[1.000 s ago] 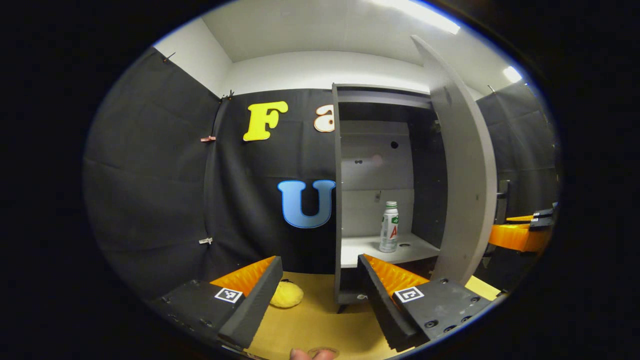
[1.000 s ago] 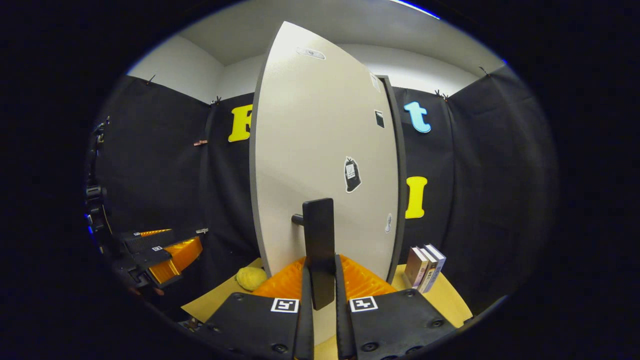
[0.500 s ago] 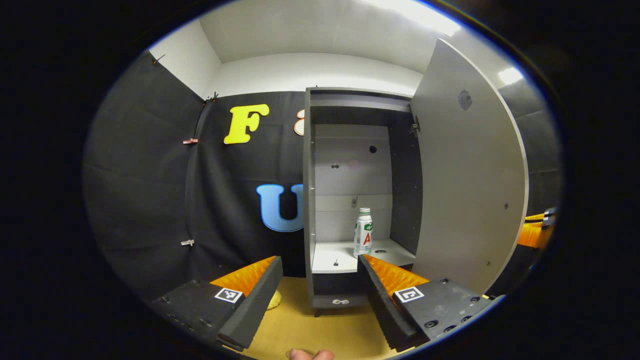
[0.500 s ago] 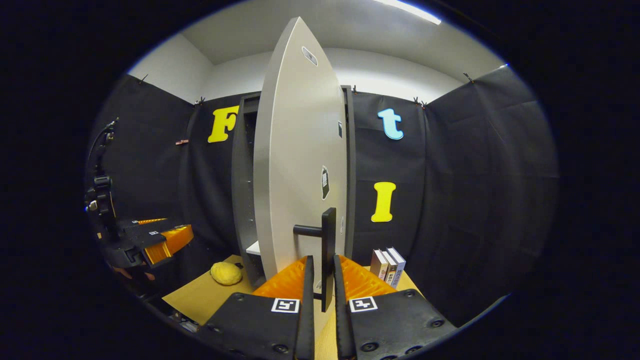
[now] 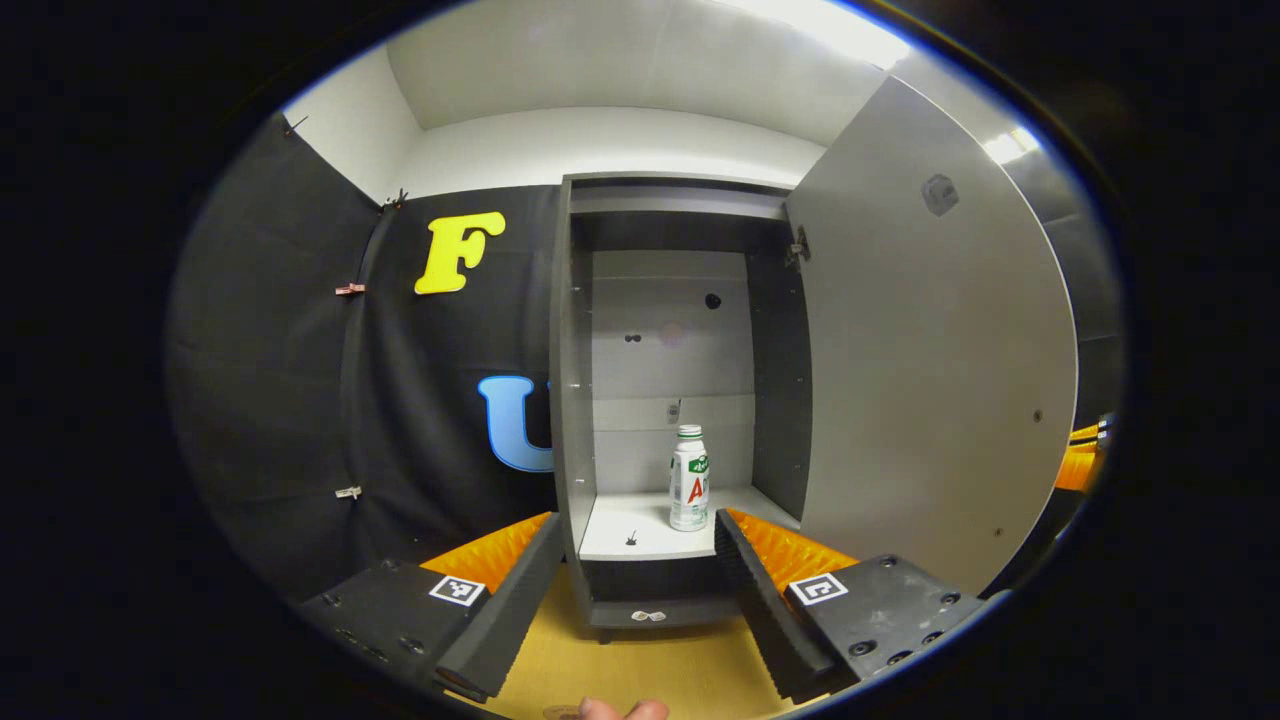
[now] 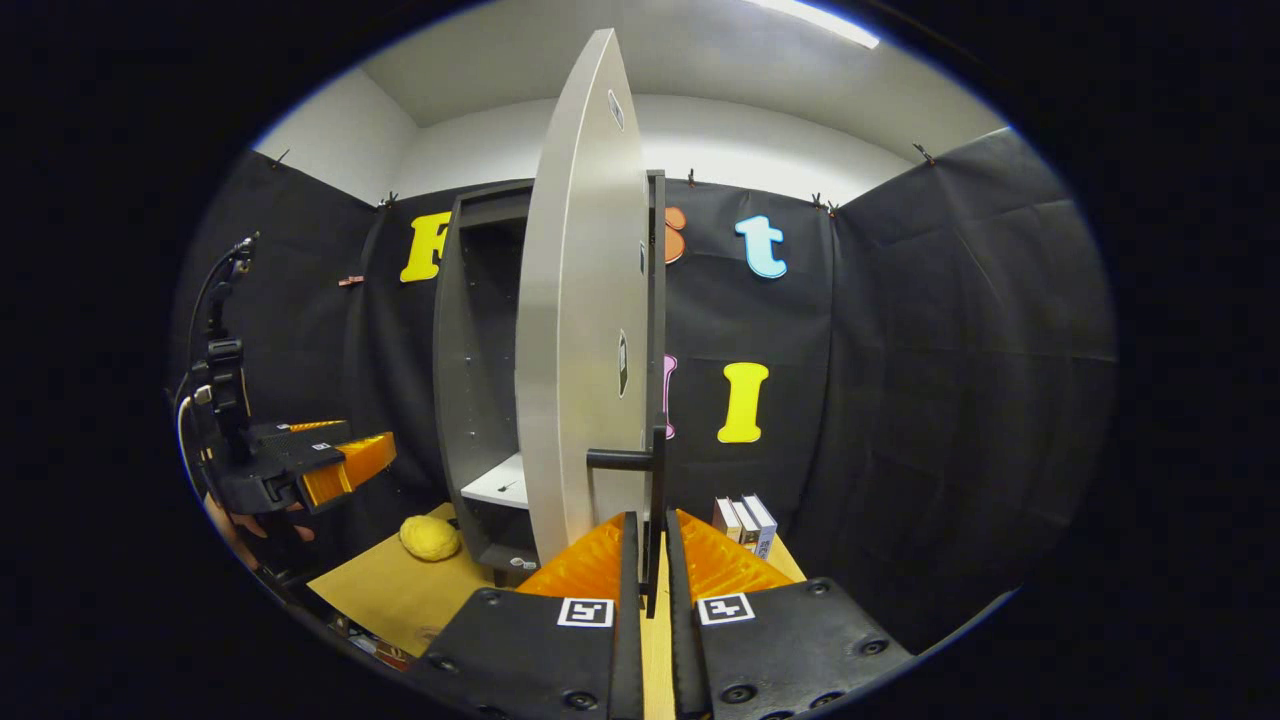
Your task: Open the cabinet door with the right hand, grasp the bottle in the cabinet with the left hand and place it on the coaster, then close the cabinet door with the right hand.
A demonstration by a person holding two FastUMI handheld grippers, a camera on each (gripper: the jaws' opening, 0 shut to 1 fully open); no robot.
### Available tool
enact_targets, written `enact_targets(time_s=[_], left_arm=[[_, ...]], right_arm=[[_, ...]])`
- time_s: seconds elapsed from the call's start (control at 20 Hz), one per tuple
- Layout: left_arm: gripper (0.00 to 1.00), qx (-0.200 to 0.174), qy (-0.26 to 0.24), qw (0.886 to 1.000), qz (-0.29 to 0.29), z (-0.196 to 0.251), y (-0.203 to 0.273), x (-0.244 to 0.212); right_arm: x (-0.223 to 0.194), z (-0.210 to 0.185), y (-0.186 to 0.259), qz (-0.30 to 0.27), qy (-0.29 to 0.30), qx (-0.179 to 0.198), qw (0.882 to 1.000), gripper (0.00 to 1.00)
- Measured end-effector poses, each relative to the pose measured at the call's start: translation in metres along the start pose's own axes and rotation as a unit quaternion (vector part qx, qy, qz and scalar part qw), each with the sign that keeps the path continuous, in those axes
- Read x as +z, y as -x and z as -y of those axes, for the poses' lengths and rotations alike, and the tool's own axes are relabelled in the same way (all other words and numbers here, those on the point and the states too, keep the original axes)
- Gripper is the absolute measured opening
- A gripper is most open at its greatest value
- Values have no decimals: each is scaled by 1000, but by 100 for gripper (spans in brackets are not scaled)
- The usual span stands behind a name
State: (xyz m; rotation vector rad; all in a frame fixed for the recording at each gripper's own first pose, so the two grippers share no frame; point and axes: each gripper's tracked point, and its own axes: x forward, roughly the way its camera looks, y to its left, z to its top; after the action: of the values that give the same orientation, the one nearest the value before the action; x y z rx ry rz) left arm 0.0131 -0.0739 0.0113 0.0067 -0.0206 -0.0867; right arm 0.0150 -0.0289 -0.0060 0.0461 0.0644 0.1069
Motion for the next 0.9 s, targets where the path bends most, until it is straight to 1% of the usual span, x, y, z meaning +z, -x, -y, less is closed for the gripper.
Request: enact_targets(time_s=[0.2,0.25,0.3,0.35,0.45,0.5,0.55,0.6,0.65,0.7,0.75,0.8,0.85,0.9], left_arm=[[94,-11,2,1000,-1,16,-10,0],[94,-13,2,1000,-1,20,-12,1],[92,-15,0,1000,0,24,-15,2],[94,-16,-1,1000,0,28,-19,2],[94,-20,-2,1000,3,35,-27,3],[92,-25,-1,1000,2,39,-33,3],[94,-28,0,1000,2,45,-38,2],[94,-32,-1,999,2,50,-44,2],[94,-34,-4,999,2,52,-51,2],[92,-35,-8,999,4,56,-58,3],[95,-37,-12,999,6,61,-67,3],[94,-39,-15,999,8,65,-75,4],[92,-41,-14,999,9,69,-83,4],[95,-45,-13,999,9,73,-92,2]], right_arm=[[1,18,0,2,4,-14,1000,16],[1,19,0,1,3,-13,1000,16],[2,17,0,1,-1,-8,1000,16],[3,15,1,1,-2,-5,1000,16],[5,16,3,3,3,3,1000,16],[6,16,5,4,6,7,1000,16],[8,18,8,5,6,7,1000,14],[11,19,13,7,1,8,1000,10],[12,25,10,12,-2,1,1000,20],[18,33,23,17,-5,-3,1000,26],[18,43,23,22,-8,-12,1000,33],[17,50,24,22,-14,-16,1000,37],[14,56,24,17,-21,-23,999,48],[13,63,23,15,-25,-33,999,47]])
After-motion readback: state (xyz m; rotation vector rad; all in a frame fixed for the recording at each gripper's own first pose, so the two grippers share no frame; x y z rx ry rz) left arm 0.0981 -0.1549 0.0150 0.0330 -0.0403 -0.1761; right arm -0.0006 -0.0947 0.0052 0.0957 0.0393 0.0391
